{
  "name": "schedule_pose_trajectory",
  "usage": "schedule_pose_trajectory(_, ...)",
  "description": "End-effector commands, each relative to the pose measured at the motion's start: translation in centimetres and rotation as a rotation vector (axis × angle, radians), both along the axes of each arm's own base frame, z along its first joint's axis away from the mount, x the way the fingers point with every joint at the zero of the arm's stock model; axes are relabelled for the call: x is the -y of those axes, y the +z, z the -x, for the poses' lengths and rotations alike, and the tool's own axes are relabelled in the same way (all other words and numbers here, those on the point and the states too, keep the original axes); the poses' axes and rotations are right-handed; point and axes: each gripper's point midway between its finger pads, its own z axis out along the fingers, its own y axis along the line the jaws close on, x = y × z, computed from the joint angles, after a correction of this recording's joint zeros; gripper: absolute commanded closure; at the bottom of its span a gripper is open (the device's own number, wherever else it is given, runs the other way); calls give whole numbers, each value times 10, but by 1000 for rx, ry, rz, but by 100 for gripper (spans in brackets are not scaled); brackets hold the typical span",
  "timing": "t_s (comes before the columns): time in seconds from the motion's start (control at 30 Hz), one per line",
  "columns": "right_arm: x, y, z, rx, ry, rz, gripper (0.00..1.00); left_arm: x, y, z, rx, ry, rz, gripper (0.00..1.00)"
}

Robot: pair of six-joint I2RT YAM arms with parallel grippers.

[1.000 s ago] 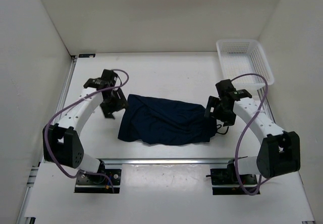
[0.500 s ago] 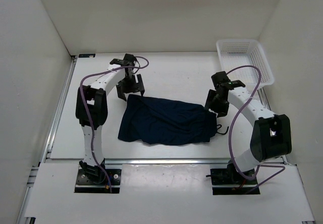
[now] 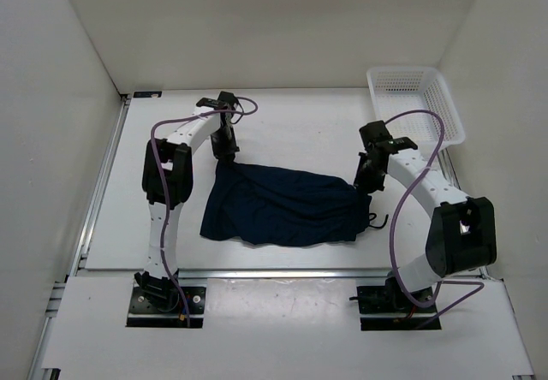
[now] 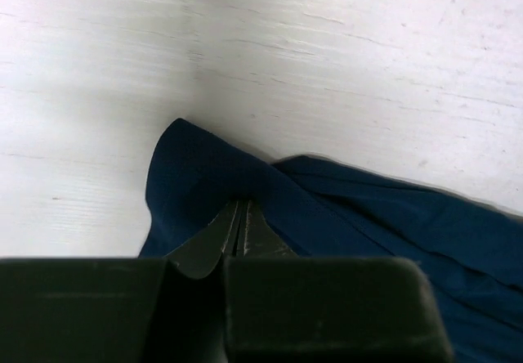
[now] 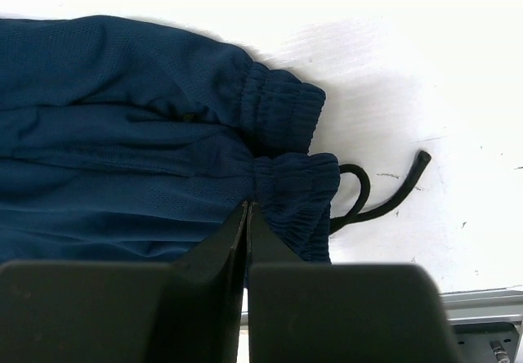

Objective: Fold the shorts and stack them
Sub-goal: Fold the shorts

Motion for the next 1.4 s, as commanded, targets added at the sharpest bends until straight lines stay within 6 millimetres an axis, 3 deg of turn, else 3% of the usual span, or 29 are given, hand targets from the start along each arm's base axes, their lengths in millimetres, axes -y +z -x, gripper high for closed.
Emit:
schedule_pose_trajectory(0.0, 5, 16, -3, 58, 14, 15, 100, -9, 40, -13, 122, 24, -48, 90)
schedule_pose_trajectory(0.07, 5, 22, -5, 75, 14, 10, 100, -11, 53, -15, 158, 29, -50, 90)
schedule_pose_trajectory(0.1, 5, 24, -5, 84, 13, 8, 100, -12, 49, -12, 147, 28, -54, 90)
schedule_pose_trajectory(0.17, 5, 27, -5, 84, 13, 8, 100, -14, 54, -16, 163, 38, -35, 58)
schedule_pose_trajectory(0.2, 5, 27, -5, 84, 13, 8, 100, -17, 47, -17, 142, 48, -21, 37)
schedule_pose_trajectory(0.27, 4, 30, -8, 94, 13, 5, 100, -18, 35, -18, 111, 41, -11, 4)
schedule_pose_trajectory(0.33, 4, 33, -8, 96, 13, 5, 100, -18, 25, -19, 93, 28, -19, 0)
schedule_pose_trajectory(0.4, 4, 33, -8, 96, 22, 8, 100, -19, 8, -18, 53, 17, -32, 0)
schedule_pose_trajectory(0.47, 4, 33, -8, 96, 22, 8, 100, -16, 2, -20, 43, 15, -23, 9)
schedule_pose_trajectory(0.5, 3, 36, -11, 105, 22, 6, 100, -14, -1, -20, 36, -6, -14, 35)
schedule_pose_trajectory(0.6, 5, 38, -7, 105, 30, 9, 100, -17, 1, -17, 23, -5, -25, 81)
schedule_pose_trajectory(0.63, 5, 38, -7, 105, 30, 9, 100, -19, 1, -16, 17, -3, -36, 90)
schedule_pose_trajectory(0.77, 8, 43, -3, 111, 35, 21, 100, -36, 37, -15, 86, 43, -87, 90)
schedule_pose_trajectory(0.8, 8, 48, -2, 117, 35, 20, 100, -42, 56, -13, 122, 58, -77, 90)
schedule_pose_trajectory(0.93, 14, 60, 1, 147, 25, 35, 100, -57, 100, -8, 220, 90, -65, 90)
schedule_pose_trajectory(1.07, 31, 67, -11, 172, -21, 73, 100, -62, 114, -15, 262, 77, -42, 90)
schedule_pose_trajectory(1.13, 32, 69, -26, 185, -27, 63, 100, -61, 104, -27, 242, 65, -50, 90)
schedule_pose_trajectory(1.17, 34, 60, -34, 158, -27, 74, 100, -60, 98, -32, 235, 55, -55, 90)
schedule_pose_trajectory(1.2, 33, 59, -41, 153, -26, 75, 90, -60, 90, -32, 205, 54, -61, 89)
schedule_pose_trajectory(1.23, 32, 59, -48, 153, -26, 75, 75, -59, 65, -34, 144, 51, -75, 79)
schedule_pose_trajectory(1.27, 29, 66, -60, 171, -37, 67, 55, -58, 68, -42, 151, 51, -74, 63)
schedule_pose_trajectory(1.3, 28, 72, -65, 191, -38, 63, 46, -56, 63, -41, 123, 47, -68, 24)
schedule_pose_trajectory(1.33, 25, 83, -65, 222, -47, 43, 43, -56, 60, -37, 95, 46, -74, 7)
schedule_pose_trajectory(1.37, 26, 90, -64, 241, -48, 38, 43, -56, 64, -37, 107, 58, -69, 0)
